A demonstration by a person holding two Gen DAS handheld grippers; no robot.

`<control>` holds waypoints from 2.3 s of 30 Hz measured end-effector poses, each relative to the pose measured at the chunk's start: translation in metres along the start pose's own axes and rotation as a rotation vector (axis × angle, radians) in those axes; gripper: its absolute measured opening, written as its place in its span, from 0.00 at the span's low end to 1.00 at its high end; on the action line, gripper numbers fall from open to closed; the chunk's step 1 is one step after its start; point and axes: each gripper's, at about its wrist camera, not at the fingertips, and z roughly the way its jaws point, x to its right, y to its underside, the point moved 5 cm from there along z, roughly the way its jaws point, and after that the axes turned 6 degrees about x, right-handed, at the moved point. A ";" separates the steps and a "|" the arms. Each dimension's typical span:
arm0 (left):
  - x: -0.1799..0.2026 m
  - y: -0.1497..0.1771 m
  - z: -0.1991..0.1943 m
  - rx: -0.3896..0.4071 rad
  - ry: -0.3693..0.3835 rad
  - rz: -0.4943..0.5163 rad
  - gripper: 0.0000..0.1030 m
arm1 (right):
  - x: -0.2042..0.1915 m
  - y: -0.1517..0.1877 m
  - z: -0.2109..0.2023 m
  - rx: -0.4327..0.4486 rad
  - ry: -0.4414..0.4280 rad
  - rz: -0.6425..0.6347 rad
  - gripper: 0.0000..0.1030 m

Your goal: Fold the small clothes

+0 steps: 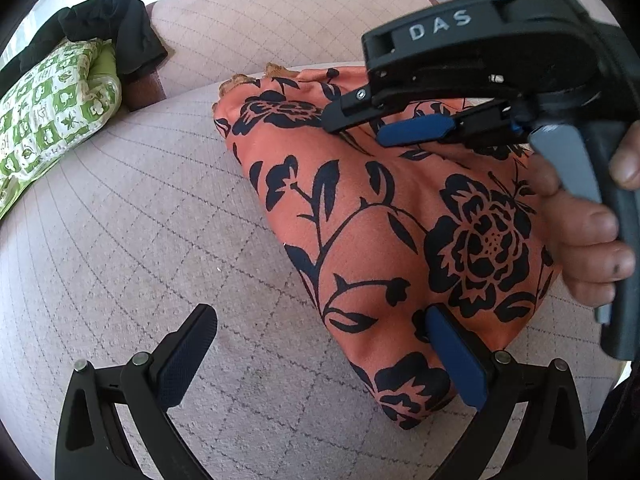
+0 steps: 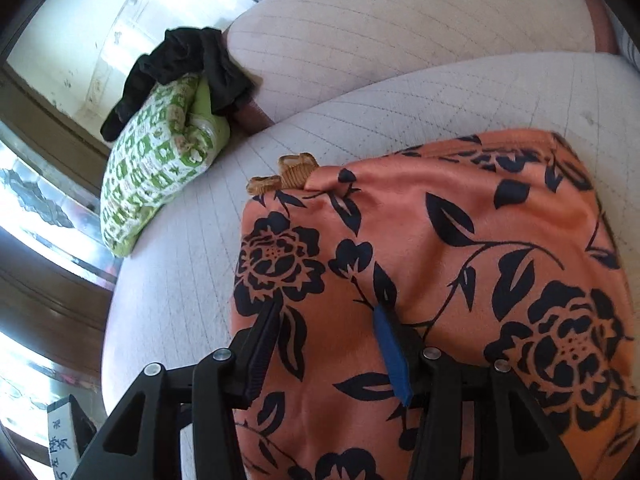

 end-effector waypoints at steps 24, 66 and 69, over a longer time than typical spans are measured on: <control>-0.014 -0.001 0.005 -0.047 0.142 -0.056 1.00 | 0.110 -0.013 -0.089 0.098 0.076 0.180 0.61; -0.025 -0.037 -0.002 0.081 0.353 -0.344 0.48 | 0.058 0.026 -0.062 0.115 -0.123 0.183 0.45; -0.033 -0.036 -0.023 0.096 0.323 -0.334 0.48 | 0.040 0.035 -0.065 0.102 -0.107 0.160 0.45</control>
